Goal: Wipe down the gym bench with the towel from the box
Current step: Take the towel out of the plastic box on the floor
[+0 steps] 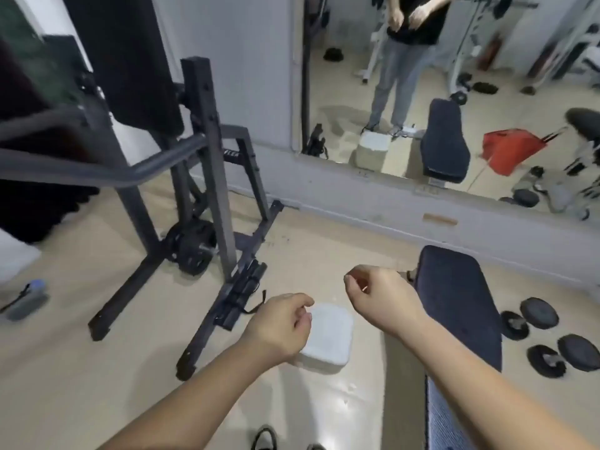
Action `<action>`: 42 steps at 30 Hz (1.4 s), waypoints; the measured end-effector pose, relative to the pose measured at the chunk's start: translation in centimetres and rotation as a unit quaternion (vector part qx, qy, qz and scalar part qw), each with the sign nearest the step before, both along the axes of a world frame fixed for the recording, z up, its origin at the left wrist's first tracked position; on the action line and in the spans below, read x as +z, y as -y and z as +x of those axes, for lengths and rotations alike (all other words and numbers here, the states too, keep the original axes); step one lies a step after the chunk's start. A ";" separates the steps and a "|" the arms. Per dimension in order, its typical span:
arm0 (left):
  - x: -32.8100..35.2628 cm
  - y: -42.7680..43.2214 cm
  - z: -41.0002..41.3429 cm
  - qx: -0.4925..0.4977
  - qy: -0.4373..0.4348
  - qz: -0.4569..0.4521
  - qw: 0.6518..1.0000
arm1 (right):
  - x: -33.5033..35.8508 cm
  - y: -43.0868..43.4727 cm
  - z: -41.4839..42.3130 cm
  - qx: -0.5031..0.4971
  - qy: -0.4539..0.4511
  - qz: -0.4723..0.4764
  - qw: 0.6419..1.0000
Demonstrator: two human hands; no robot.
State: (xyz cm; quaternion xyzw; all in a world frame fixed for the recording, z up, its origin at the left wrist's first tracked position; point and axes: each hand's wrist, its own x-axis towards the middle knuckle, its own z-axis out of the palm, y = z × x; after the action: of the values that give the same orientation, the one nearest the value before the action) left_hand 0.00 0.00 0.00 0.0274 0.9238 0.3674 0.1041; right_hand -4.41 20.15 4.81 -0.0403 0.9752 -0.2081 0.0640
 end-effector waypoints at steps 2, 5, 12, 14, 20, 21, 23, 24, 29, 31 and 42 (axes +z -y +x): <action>-1.9 2.5 2.7 0.104 0.029 0.022 0.994 | -1.6 2.8 0.1 0.042 0.033 -0.030 0.998; -3.8 6.0 8.2 0.255 0.090 0.096 0.958 | -3.7 7.7 1.5 0.121 0.112 -0.082 0.983; -5.6 13.5 23.0 0.516 0.093 0.234 0.819 | -7.0 19.1 9.8 0.225 0.267 -0.205 0.914; -5.1 15.7 26.6 0.557 0.082 0.234 0.792 | -6.6 22.5 12.5 0.241 0.308 -0.211 0.896; -3.6 24.0 35.6 0.612 0.053 0.257 0.746 | -5.6 34.6 19.2 0.310 0.344 -0.190 0.866; -3.5 25.8 37.2 0.612 0.058 0.258 0.745 | -5.8 37.0 20.5 0.314 0.349 -0.187 0.863; -3.1 28.5 39.1 0.612 0.075 0.250 0.747 | -5.6 40.3 22.4 0.321 0.363 -0.177 0.857; -3.1 31.2 41.2 0.616 0.078 0.239 0.747 | -5.7 43.3 24.3 0.324 0.369 -0.173 0.854; -2.7 42.8 45.8 0.595 0.072 0.197 0.776 | -4.1 54.7 29.6 0.300 0.389 -0.185 0.851; -2.6 46.3 45.9 0.583 0.068 0.176 0.790 | -3.4 57.8 30.0 0.286 0.389 -0.188 0.855; -2.5 67.4 36.7 0.596 0.008 0.226 0.771 | -2.9 78.9 21.5 0.294 0.343 -0.198 0.870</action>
State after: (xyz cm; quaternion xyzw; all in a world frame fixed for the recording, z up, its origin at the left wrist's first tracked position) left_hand 36.71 -67.41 -2.48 -0.5086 0.6443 0.5544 -0.1374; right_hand 17.06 -58.74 1.94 -0.2633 0.7729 -0.3692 0.4438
